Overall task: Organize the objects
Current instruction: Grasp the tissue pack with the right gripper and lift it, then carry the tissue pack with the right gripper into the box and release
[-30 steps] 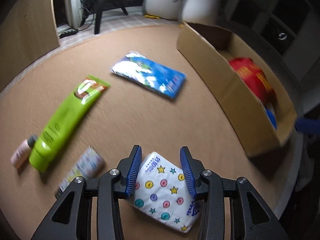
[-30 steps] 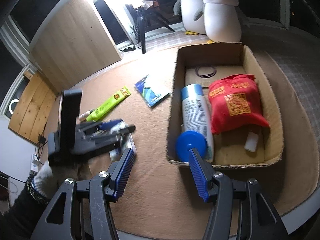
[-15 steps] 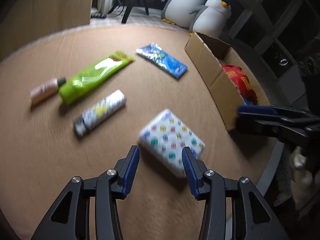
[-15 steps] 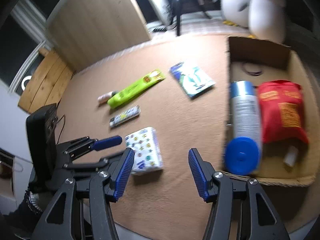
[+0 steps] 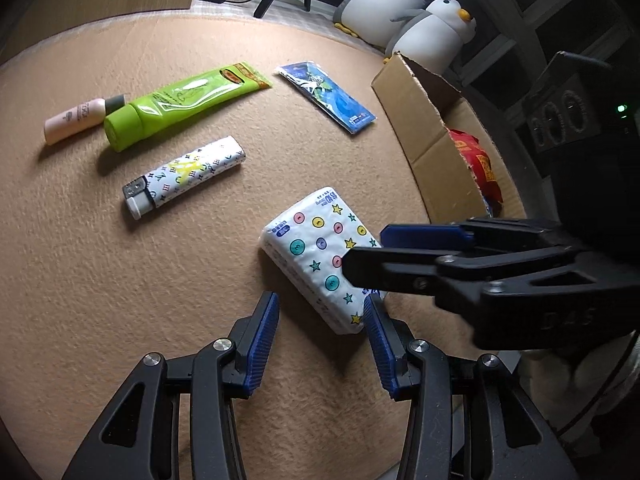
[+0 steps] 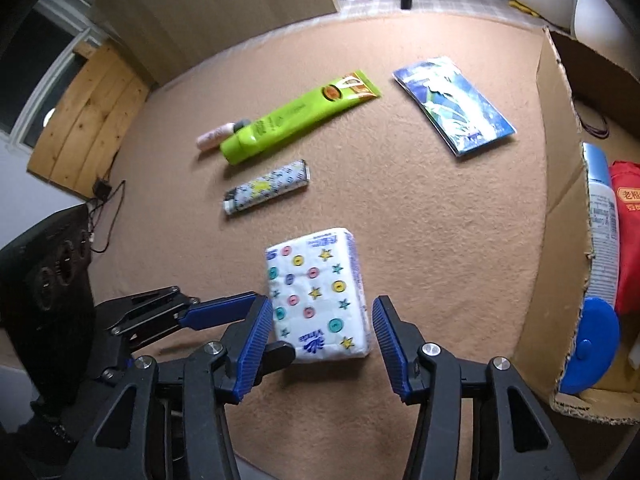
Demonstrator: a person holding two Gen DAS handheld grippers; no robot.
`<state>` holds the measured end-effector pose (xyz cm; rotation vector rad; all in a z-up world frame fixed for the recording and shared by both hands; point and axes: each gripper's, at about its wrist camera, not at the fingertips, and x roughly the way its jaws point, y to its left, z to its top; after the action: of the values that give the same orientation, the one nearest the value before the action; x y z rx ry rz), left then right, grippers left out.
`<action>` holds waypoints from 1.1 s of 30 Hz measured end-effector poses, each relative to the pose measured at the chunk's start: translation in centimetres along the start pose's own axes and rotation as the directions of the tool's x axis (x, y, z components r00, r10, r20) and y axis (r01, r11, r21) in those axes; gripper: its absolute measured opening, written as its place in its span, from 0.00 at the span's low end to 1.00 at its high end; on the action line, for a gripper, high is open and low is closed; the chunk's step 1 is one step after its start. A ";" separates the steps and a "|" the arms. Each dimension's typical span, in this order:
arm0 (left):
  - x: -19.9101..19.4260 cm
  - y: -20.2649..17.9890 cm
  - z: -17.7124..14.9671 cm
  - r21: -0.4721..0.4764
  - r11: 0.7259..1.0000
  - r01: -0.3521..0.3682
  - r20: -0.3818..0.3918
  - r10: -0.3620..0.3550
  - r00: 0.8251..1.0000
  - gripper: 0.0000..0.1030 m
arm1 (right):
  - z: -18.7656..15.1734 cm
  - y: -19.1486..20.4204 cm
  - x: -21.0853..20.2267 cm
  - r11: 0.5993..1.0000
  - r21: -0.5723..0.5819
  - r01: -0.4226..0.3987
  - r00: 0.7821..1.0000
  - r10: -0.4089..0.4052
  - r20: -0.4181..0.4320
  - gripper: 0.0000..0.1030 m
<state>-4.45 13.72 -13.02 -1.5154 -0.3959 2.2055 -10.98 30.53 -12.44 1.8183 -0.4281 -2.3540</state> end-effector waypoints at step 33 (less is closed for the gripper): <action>-1.3 -5.9 5.1 0.165 0.986 0.015 0.071 -0.027 0.997 0.41 | 1.3 -1.8 -5.3 0.998 0.047 -0.052 0.991 0.046 0.125 0.41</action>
<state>-7.67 18.22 -7.41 -1.3412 -0.2443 2.2229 -10.77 33.91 -7.83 1.6668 -0.5448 -2.4522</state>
